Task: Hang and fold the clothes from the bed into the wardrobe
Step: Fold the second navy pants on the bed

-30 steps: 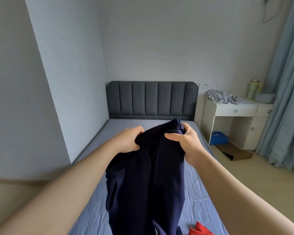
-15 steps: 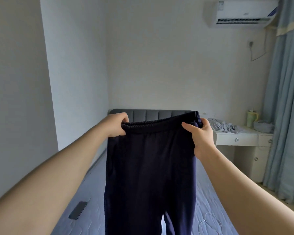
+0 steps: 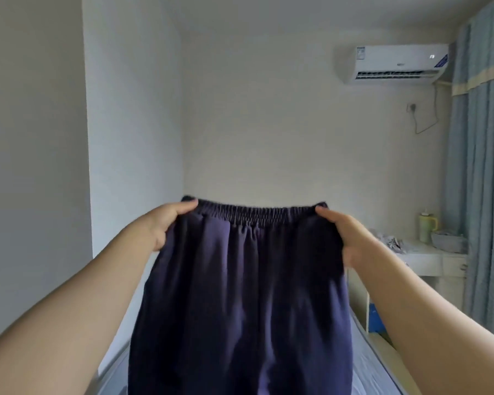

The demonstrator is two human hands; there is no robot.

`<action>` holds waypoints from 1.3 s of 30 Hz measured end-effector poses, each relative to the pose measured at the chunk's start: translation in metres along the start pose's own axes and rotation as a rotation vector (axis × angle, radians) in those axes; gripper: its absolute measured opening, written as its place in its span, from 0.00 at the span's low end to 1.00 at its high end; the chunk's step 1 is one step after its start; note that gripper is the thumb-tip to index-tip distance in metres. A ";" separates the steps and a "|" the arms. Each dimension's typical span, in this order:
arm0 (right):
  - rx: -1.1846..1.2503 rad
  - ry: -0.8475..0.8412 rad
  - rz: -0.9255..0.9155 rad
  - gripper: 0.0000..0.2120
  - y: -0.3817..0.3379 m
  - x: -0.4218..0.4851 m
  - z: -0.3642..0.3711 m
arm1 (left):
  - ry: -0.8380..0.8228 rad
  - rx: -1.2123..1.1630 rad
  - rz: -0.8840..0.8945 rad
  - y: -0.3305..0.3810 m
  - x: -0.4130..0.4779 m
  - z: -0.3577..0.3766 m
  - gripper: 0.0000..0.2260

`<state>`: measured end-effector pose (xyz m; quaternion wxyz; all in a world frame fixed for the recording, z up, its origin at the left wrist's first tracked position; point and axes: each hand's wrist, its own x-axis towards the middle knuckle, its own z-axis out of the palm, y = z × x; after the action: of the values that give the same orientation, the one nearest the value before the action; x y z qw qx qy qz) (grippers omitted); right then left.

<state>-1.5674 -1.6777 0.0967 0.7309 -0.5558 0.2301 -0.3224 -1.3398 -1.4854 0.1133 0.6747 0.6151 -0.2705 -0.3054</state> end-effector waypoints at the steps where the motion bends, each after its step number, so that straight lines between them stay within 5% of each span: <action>1: -0.011 0.062 0.029 0.09 0.009 0.002 0.002 | 0.065 0.014 -0.082 -0.008 0.003 0.005 0.18; 4: -0.054 0.254 -0.067 0.07 0.036 0.012 0.010 | 0.200 -0.032 -0.107 -0.034 0.009 0.030 0.12; 8: -0.212 0.316 -0.283 0.07 0.055 0.016 0.034 | 0.364 -0.039 0.153 -0.054 0.010 0.069 0.10; 12: -0.305 0.196 -0.413 0.06 0.061 0.011 0.057 | 0.398 0.290 0.360 -0.056 0.002 0.098 0.10; 15: -0.091 0.007 -0.299 0.10 0.061 0.006 0.062 | 0.396 0.349 0.426 -0.052 -0.004 0.101 0.11; 18: 0.170 -0.172 -0.161 0.17 0.058 0.001 0.060 | 0.181 0.230 0.397 -0.051 -0.010 0.098 0.15; 21: 0.285 -0.247 -0.144 0.21 0.056 -0.003 0.055 | 0.058 0.365 0.441 -0.054 -0.016 0.098 0.23; 24: 0.194 -0.334 -0.185 0.22 0.056 -0.008 0.053 | 0.238 0.496 0.542 -0.054 -0.014 0.097 0.21; 27: -0.102 -0.213 -0.356 0.14 0.059 -0.010 0.054 | 0.359 0.246 0.503 -0.049 -0.013 0.089 0.17; 31: -0.316 0.100 -0.560 0.24 0.064 -0.003 0.044 | 0.252 -0.008 0.435 -0.040 -0.016 0.080 0.16; 35: -0.179 -0.154 -0.566 0.40 0.068 0.001 0.037 | 0.047 -0.056 0.404 -0.030 -0.024 0.072 0.15; 39: -0.175 -0.349 -0.555 0.36 0.052 -0.001 0.032 | -0.113 0.041 0.419 -0.024 -0.031 0.057 0.21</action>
<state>-1.5348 -1.6462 0.0552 0.5931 -0.7045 -0.0318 -0.3883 -1.4049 -1.5020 0.0953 0.6945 0.5409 -0.4361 -0.1870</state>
